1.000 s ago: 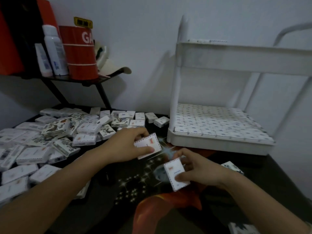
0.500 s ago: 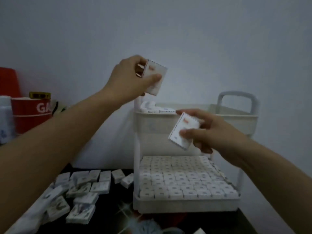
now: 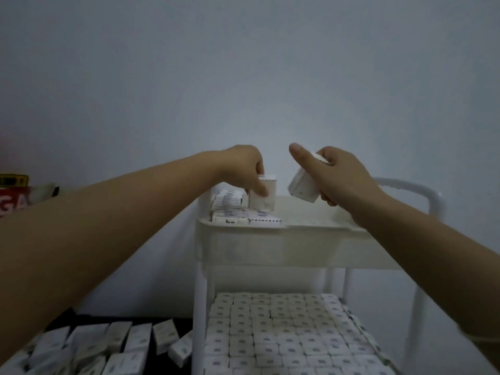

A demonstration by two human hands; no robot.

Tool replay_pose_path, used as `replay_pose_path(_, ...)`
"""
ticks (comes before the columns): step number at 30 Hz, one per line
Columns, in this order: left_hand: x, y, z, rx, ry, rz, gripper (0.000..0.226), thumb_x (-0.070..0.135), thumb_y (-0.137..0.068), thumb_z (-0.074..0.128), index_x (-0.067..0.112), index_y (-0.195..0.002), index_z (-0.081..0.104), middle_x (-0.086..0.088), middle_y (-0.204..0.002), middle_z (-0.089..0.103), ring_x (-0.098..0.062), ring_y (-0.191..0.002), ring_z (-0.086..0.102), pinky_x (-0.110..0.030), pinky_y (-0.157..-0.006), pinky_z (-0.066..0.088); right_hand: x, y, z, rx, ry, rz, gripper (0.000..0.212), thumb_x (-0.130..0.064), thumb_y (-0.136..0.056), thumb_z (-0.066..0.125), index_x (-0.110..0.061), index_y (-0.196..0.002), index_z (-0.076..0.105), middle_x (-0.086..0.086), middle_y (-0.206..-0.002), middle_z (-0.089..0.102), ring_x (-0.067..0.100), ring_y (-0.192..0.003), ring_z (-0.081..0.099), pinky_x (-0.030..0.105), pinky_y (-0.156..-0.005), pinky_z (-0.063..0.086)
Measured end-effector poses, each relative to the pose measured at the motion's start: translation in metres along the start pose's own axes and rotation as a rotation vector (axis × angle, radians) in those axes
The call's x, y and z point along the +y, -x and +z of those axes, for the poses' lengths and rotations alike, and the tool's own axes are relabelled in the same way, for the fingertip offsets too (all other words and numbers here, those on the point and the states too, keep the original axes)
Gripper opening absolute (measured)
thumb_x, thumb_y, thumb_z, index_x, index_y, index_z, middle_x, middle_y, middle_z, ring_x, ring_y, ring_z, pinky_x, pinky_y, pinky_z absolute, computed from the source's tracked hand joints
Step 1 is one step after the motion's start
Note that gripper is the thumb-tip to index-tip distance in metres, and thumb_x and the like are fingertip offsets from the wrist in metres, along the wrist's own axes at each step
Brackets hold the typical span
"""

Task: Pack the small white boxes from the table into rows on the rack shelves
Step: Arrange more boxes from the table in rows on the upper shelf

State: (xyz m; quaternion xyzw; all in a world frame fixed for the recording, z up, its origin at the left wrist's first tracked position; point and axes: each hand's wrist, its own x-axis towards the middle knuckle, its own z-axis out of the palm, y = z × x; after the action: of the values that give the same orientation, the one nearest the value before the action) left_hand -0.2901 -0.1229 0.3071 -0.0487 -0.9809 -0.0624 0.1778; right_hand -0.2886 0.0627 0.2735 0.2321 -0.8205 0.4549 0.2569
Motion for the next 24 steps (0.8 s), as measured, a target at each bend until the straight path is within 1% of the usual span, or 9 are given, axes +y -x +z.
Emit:
replay_pose_path(3, -0.004, -0.006, 0.001, -0.158, -0.036, 0.015, 0.039, 0.038, -0.072, 0.082, 0.022, -0.102, 0.063, 0.005, -0.096, 0.068, -0.010, -0.082, 0.066, -0.021, -0.062, 0.049, 0.006, -0.012, 0.008, 0.009, 0.131, -0.043, 0.039, -0.061, -0.086, 0.054, -0.022, -0.090, 0.058, 0.000, -0.085, 0.064, 0.018, -0.072, 0.059, 0.037, -0.068, 0.052)
replay_pose_path(6, -0.006, -0.008, 0.001, -0.173, -0.120, 0.067, 0.033, 0.043, -0.072, 0.081, 0.026, -0.096, 0.066, 0.013, -0.087, 0.066, -0.004, -0.082, 0.062, -0.020, -0.060, 0.043, 0.011, -0.026, 0.019, -0.077, 0.190, -0.093, 0.014, -0.035, -0.091, 0.052, -0.026, -0.102, 0.055, 0.003, -0.110, 0.058, 0.023, -0.090, 0.059, 0.045, -0.082, 0.055)
replay_pose_path(8, -0.007, -0.009, 0.001, -0.195, -0.149, 0.093, 0.025, 0.044, -0.075, 0.078, 0.028, -0.093, 0.070, 0.019, -0.083, 0.064, 0.000, -0.082, 0.058, -0.019, -0.061, 0.040, 0.014, -0.034, 0.027, -0.128, 0.160, -0.087, 0.026, -0.024, -0.091, 0.054, -0.026, -0.116, 0.048, 0.005, -0.123, 0.047, 0.023, -0.098, 0.055, 0.042, -0.083, 0.056)
replay_pose_path(11, -0.008, -0.009, 0.002, -0.230, -0.130, 0.107, 0.020, 0.040, -0.080, 0.074, 0.026, -0.093, 0.074, 0.022, -0.082, 0.063, 0.001, -0.080, 0.057, -0.018, -0.066, 0.042, 0.019, -0.043, 0.037, -0.153, 0.031, -0.063, 0.053, -0.012, -0.088, 0.062, -0.027, -0.128, 0.031, 0.003, -0.117, 0.046, 0.021, -0.097, 0.052, 0.031, -0.074, 0.058)
replay_pose_path(13, -0.007, -0.007, 0.002, -0.249, -0.124, 0.111, 0.019, 0.038, -0.082, 0.072, 0.024, -0.096, 0.075, 0.019, -0.089, 0.067, -0.003, -0.085, 0.060, -0.020, -0.075, 0.047, 0.023, -0.048, 0.043, -0.165, -0.021, -0.054, 0.051, -0.010, -0.086, 0.066, -0.026, -0.124, 0.036, 0.000, -0.108, 0.053, 0.018, -0.093, 0.056, 0.030, -0.071, 0.058)
replay_pose_path(15, -0.005, -0.005, 0.003, -0.257, -0.137, 0.111, 0.018, 0.035, -0.084, 0.070, 0.024, -0.097, 0.076, 0.013, -0.090, 0.069, -0.008, -0.086, 0.061, -0.023, -0.079, 0.048, 0.028, -0.051, 0.050, -0.164, -0.024, -0.060, 0.037, -0.009, -0.084, 0.066, -0.026, -0.112, 0.048, -0.001, -0.110, 0.058, 0.015, -0.094, 0.058, 0.027, -0.069, 0.054)
replay_pose_path(19, -0.003, 0.001, 0.004, -0.184, -0.184, 0.143, 0.017, 0.029, -0.086, 0.064, 0.028, -0.097, 0.077, 0.021, -0.075, 0.064, -0.003, -0.073, 0.056, -0.017, -0.066, 0.042, 0.033, -0.050, 0.061, -0.268, -0.080, -0.045, 0.030, -0.002, -0.083, 0.066, -0.026, -0.098, 0.059, -0.003, -0.105, 0.064, 0.017, -0.096, 0.062, 0.031, -0.081, 0.055)
replay_pose_path(22, -0.003, 0.007, 0.001, -0.151, -0.151, 0.159, 0.016, 0.025, -0.086, 0.063, 0.027, -0.092, 0.078, 0.019, -0.077, 0.071, 0.000, -0.083, 0.062, -0.019, -0.081, 0.047, 0.033, -0.045, 0.062, -0.463, -0.237, 0.021, 0.031, 0.005, -0.084, 0.065, -0.024, -0.094, 0.063, 0.002, -0.103, 0.064, 0.015, -0.085, 0.066, 0.022, -0.069, 0.059)
replay_pose_path(24, -0.003, 0.011, -0.004, -0.151, -0.094, 0.161, 0.017, 0.022, -0.086, 0.061, 0.026, -0.086, 0.077, 0.018, -0.075, 0.073, 0.004, -0.083, 0.064, -0.020, -0.086, 0.048, 0.032, -0.043, 0.062, -0.524, -0.248, 0.033, 0.028, 0.004, -0.087, 0.062, -0.022, -0.095, 0.066, 0.006, -0.105, 0.065, 0.013, -0.083, 0.066, 0.019, -0.067, 0.058)
